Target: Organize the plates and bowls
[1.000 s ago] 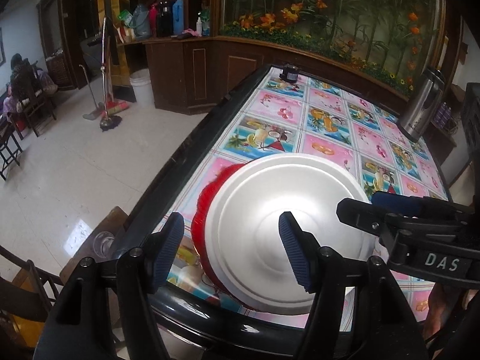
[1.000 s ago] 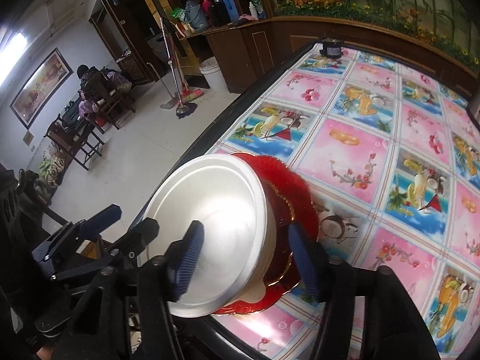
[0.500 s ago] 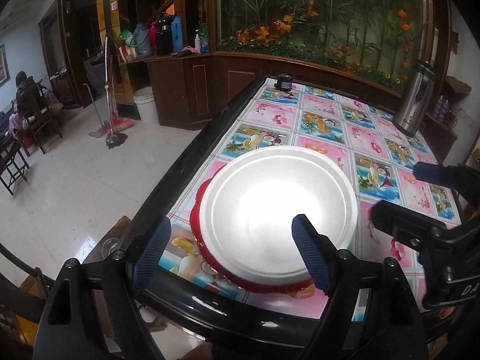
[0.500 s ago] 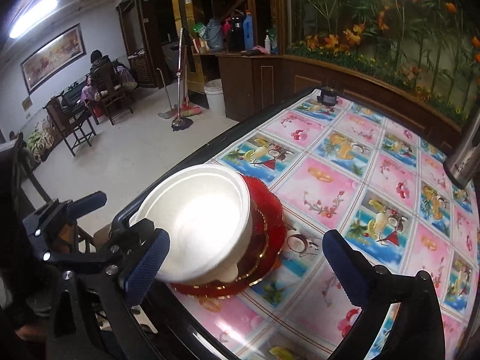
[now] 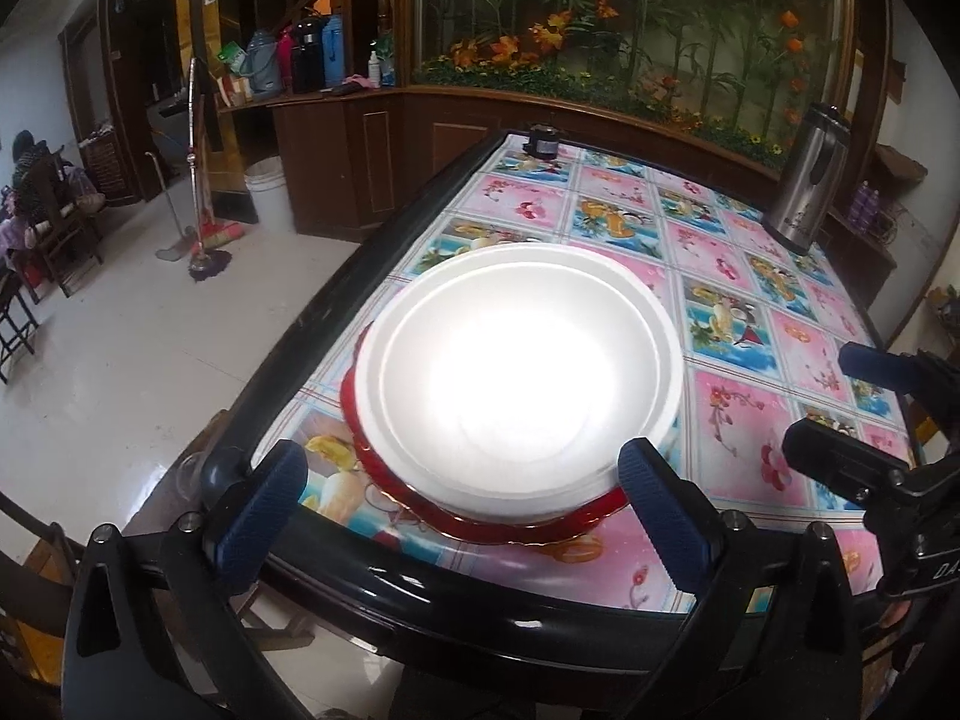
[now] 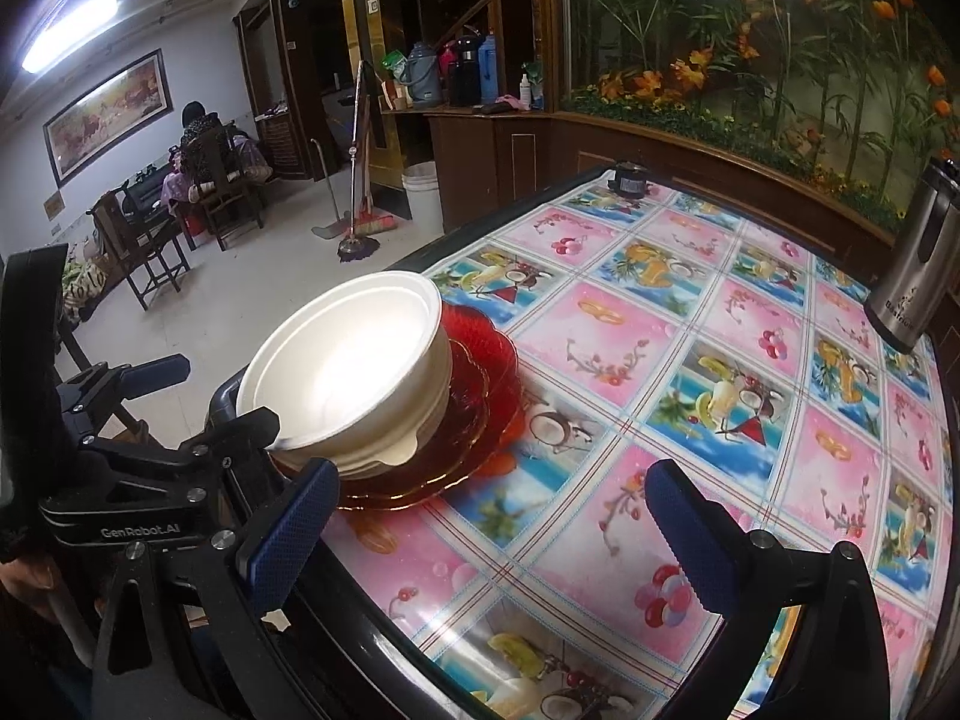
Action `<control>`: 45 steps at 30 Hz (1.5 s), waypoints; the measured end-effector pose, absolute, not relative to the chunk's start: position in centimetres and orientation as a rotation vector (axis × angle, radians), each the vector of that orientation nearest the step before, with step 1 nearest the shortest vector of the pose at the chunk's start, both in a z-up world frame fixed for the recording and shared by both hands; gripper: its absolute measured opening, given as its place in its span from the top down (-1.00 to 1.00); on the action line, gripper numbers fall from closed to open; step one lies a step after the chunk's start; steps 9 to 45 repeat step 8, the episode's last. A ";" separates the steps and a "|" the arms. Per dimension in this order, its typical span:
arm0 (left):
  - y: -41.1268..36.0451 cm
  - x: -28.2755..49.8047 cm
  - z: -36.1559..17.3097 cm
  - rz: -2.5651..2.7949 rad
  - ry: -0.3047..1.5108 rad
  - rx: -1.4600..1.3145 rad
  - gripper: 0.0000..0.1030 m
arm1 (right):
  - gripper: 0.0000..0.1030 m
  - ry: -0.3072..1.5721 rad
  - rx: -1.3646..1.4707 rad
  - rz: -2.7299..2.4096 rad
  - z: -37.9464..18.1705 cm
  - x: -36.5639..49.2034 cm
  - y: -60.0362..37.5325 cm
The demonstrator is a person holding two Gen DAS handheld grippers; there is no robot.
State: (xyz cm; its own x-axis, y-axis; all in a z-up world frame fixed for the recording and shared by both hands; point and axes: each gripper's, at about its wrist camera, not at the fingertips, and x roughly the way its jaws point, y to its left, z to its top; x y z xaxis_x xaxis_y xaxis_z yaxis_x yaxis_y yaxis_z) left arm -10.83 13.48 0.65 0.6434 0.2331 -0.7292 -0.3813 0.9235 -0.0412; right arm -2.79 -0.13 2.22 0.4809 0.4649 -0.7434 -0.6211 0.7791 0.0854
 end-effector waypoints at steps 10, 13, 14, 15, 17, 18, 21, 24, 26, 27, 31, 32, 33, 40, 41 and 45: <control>13.6 -10.7 0.5 0.366 0.807 -0.185 -1.00 | -0.99 0.829 -0.197 0.688 2.5 -3.1 0.4; 13.6 -10.7 0.5 0.366 0.807 -0.185 -1.00 | -0.99 0.829 -0.197 0.688 2.5 -3.1 0.4; 13.6 -10.7 0.5 0.366 0.807 -0.185 -1.00 | -0.99 0.829 -0.197 0.688 2.5 -3.1 0.4; 13.6 -10.7 0.5 0.366 0.807 -0.185 -1.00 | -0.99 0.829 -0.197 0.688 2.5 -3.1 0.4; 13.6 -10.7 0.5 0.366 0.807 -0.185 -1.00 | -0.99 0.829 -0.197 0.688 2.5 -3.1 0.4; 13.6 -10.7 0.5 0.366 0.807 -0.185 -1.00 | -0.99 0.829 -0.197 0.688 2.5 -3.1 0.4; 13.6 -10.7 0.5 0.366 0.807 -0.185 -1.00 | -0.99 0.829 -0.197 0.688 2.5 -3.1 0.4; 13.6 -10.7 0.5 0.366 0.807 -0.185 -1.00 | -0.99 0.829 -0.197 0.688 2.5 -3.1 0.4; 13.6 -10.7 0.5 0.366 0.807 -0.185 -1.00 | -0.99 0.829 -0.197 0.688 2.5 -3.1 0.4; 13.6 -10.7 0.5 0.366 0.807 -0.185 -1.00 | -0.99 0.829 -0.197 0.688 2.5 -3.1 0.4; 13.6 -10.7 0.5 0.366 0.807 -0.185 -1.00 | -0.99 0.829 -0.197 0.688 2.5 -3.1 0.4; 13.6 -10.7 0.5 0.366 0.807 -0.185 -1.00 | -0.99 0.829 -0.197 0.688 2.5 -3.1 0.4; 13.6 -10.7 0.5 0.366 0.807 -0.185 -1.00 | -0.99 0.829 -0.197 0.688 2.5 -3.1 0.4; 13.6 -10.7 0.5 0.366 0.807 -0.185 -1.00 | -0.99 0.829 -0.197 0.688 2.5 -3.1 0.4; 13.6 -10.7 0.5 0.366 0.807 -0.185 -1.00 | -0.99 0.829 -0.197 0.688 2.5 -3.1 0.4; 13.6 -10.7 0.5 0.366 0.807 -0.185 -1.00 | -0.99 0.829 -0.197 0.688 2.5 -3.1 0.4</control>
